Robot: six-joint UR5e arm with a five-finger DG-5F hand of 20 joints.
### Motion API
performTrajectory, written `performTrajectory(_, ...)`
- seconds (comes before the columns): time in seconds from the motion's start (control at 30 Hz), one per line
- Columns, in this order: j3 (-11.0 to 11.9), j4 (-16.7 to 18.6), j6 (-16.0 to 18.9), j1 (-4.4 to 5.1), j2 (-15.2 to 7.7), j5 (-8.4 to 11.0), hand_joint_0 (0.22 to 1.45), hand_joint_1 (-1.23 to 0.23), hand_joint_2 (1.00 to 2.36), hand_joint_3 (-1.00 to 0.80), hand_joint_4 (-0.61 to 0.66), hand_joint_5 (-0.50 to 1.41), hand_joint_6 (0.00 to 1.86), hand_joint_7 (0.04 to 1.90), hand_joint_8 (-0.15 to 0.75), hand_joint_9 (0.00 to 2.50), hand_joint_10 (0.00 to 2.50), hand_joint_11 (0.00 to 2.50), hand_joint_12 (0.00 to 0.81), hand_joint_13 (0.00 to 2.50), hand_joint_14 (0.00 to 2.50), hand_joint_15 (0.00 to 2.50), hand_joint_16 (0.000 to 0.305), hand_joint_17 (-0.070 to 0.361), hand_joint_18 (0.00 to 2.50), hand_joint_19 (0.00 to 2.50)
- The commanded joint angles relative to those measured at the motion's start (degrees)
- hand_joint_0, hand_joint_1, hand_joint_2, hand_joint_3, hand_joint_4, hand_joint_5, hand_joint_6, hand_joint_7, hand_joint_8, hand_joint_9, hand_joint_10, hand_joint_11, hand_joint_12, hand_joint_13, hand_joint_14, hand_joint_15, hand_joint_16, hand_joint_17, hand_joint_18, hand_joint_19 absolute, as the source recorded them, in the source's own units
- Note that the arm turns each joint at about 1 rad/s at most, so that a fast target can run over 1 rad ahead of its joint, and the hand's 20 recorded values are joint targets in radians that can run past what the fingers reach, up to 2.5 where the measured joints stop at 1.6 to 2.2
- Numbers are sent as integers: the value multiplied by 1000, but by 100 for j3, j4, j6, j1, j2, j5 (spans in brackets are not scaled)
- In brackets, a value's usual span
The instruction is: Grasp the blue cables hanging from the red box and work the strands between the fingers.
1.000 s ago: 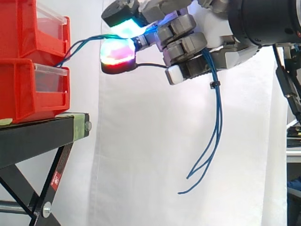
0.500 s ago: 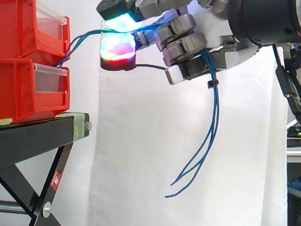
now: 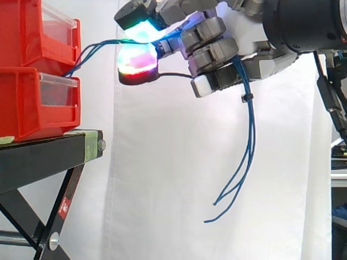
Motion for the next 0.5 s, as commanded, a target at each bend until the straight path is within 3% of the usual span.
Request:
performTrajectory(0.0,0,97,-112,-7,-7,-7,907,-661,1497,151,149,742,4,1624,439,1051,2500,2500,486,1472,2500,1590,56,125,1788,833)
performTrajectory(0.03,0,150,-165,-7,2,-7,885,-654,1520,152,161,700,67,1598,439,1051,2500,2500,486,1472,2500,1590,56,125,1788,833)
performTrajectory(0.1,0,475,-446,-16,-7,2,708,-656,1869,-17,127,323,875,1269,439,1051,2500,2500,486,1472,2500,1590,56,125,1788,833)
performTrajectory(0.13,0,554,-525,-25,-7,2,684,-655,1922,-35,118,138,1220,1197,439,1051,2500,2500,486,1472,2500,1590,56,125,1788,833)
performTrajectory(0.17,0,625,-604,-25,-7,2,657,-683,1917,-67,122,109,1263,1255,439,1051,2500,2500,486,1472,2500,1590,56,125,1788,833)
performTrajectory(0.23,0,844,-885,-33,-7,2,677,-692,1841,-11,82,118,1362,1169,439,1051,2500,2500,486,1472,2500,1590,56,125,1788,833)
performTrajectory(0.27,0,941,-1017,-25,-15,2,730,-735,1705,71,35,137,1352,1136,439,1051,2500,2500,486,1472,2500,1590,56,125,1788,833)
performTrajectory(0.3,0,1020,-1105,-33,-15,2,815,-782,1557,127,-132,143,1326,1156,439,1051,2500,2500,486,1472,2500,1590,56,125,1788,833)
performTrajectory(0.33,0,1055,-1140,-33,-15,2,885,-783,1496,130,-176,138,1313,1198,439,1051,2500,2500,486,1472,2500,1590,56,125,1788,833)
performTrajectory(0.37,-9,1064,-1167,-33,-15,2,1064,-769,1299,233,-196,159,1301,1286,439,1051,2500,2500,486,1472,2500,1590,56,125,1788,833)
performTrajectory(0.4,0,1099,-1211,-33,-15,2,1254,-730,1042,264,-124,219,1232,1382,439,1051,2500,2500,486,1472,2500,1590,56,125,1788,833)
performTrajectory(0.47,0,1090,-1211,-33,-15,2,1300,-714,1003,198,-90,310,1077,1460,439,1051,2500,2500,486,1472,2500,1590,56,125,1788,833)
